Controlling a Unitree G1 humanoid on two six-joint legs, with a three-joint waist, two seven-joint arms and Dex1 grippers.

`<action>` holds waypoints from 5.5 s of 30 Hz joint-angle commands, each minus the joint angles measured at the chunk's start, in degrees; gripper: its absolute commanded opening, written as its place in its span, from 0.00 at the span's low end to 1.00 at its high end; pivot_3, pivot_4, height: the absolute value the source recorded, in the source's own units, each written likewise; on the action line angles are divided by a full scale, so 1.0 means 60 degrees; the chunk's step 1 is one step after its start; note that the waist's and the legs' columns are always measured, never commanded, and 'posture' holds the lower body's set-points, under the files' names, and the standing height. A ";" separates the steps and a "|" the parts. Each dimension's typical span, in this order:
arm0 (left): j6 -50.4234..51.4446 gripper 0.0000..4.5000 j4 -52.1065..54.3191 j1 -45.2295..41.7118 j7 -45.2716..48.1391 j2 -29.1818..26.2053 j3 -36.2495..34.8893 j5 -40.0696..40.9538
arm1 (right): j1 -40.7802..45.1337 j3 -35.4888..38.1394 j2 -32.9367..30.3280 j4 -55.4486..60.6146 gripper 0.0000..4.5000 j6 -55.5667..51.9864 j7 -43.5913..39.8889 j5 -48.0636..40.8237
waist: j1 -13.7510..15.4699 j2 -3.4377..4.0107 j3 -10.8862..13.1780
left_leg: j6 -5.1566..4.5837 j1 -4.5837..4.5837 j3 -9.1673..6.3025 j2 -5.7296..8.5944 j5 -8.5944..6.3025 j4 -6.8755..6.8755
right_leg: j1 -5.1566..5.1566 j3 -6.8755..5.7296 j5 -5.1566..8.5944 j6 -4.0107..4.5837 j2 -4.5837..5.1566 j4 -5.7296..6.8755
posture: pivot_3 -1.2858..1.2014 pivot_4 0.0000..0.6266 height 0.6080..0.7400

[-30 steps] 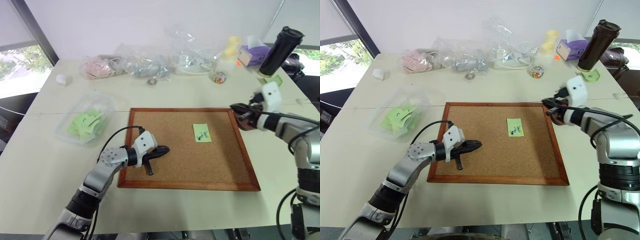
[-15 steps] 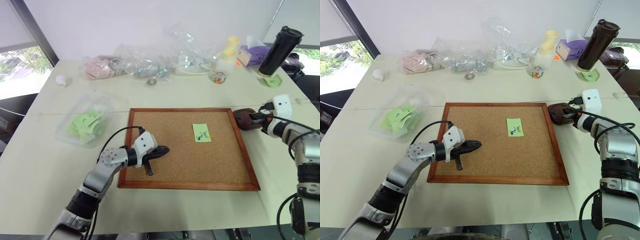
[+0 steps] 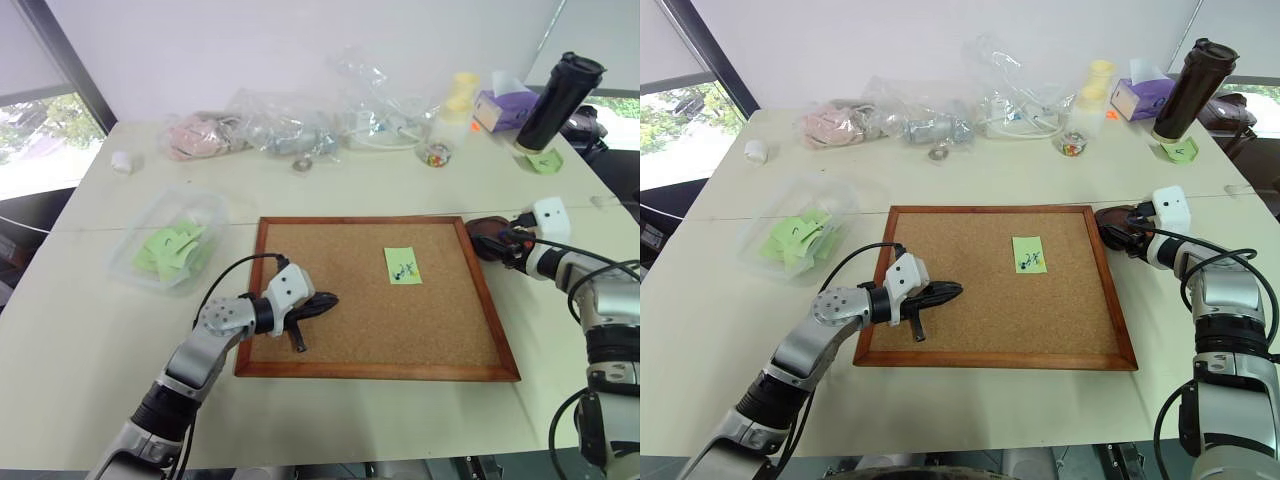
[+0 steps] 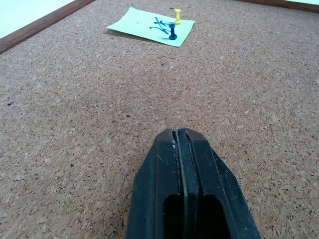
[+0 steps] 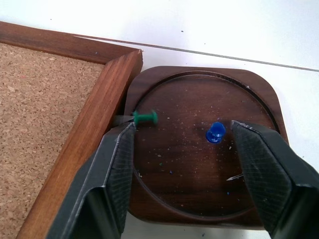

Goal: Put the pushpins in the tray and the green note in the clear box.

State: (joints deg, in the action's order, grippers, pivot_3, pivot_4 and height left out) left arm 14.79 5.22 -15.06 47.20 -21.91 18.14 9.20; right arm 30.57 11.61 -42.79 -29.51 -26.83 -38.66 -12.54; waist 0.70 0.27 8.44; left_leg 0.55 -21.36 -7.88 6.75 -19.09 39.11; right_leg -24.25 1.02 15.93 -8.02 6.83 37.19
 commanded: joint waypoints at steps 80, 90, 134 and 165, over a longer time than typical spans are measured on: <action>0.0560 0.00 -0.0051 0.0251 -0.0090 0.0063 0.0329 -0.0131 | -0.2308 -0.0497 0.0495 0.7131 0.00 -0.2204 -0.0490 -0.2109 | 0.0030 0.0003 -0.0002 | -0.0001 0.0000 -0.0009 0.0002 0.0000 0.0006 | 0.0006 0.0000 0.0000 0.0000 0.0000 -0.0001 | 0.52 0.24 1.00; 0.0600 0.00 -0.0160 0.0157 -0.0033 0.0093 0.0366 -0.0144 | -0.1061 0.1474 0.0288 0.5166 0.00 -0.2244 0.1234 -0.2008 | 0.0039 -0.0002 -0.0008 | -0.0001 0.0001 -0.0017 0.0004 -0.0001 0.0002 | 0.0011 -0.0003 0.0000 0.0000 0.0001 -0.0003 | 0.52 0.24 1.00; 0.0622 0.00 0.0084 0.0331 -0.0300 0.0018 0.0293 -0.0190 | -0.0396 0.0788 0.0171 0.1248 0.87 -0.0036 0.0850 -0.0750 | 0.0003 0.0032 -0.0028 | -0.0001 0.0002 -0.0004 0.0003 0.0000 0.0002 | 0.0005 0.0003 0.0000 0.0000 0.0001 0.0000 | 0.52 0.24 1.00; 0.0611 0.00 -0.0057 0.0233 -0.0308 0.0107 0.0288 -0.0211 | -0.3012 -0.1908 0.0745 0.7743 0.87 -0.1857 -0.0226 -0.1603 | 0.0033 0.0029 -0.0032 | -0.0001 0.0001 -0.0014 0.0006 0.0000 0.0006 | 0.0008 0.0001 0.0000 0.0000 0.0001 -0.0001 | 0.52 0.24 1.00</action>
State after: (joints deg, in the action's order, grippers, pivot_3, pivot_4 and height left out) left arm 17.00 6.22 -14.66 45.09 -20.97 18.35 9.13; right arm 12.37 0.18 -38.87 16.71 -39.49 -39.86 -22.59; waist 0.90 0.44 8.25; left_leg 0.54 -21.35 -7.96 6.78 -19.09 39.14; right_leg -24.19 1.03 15.93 -8.02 6.84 37.18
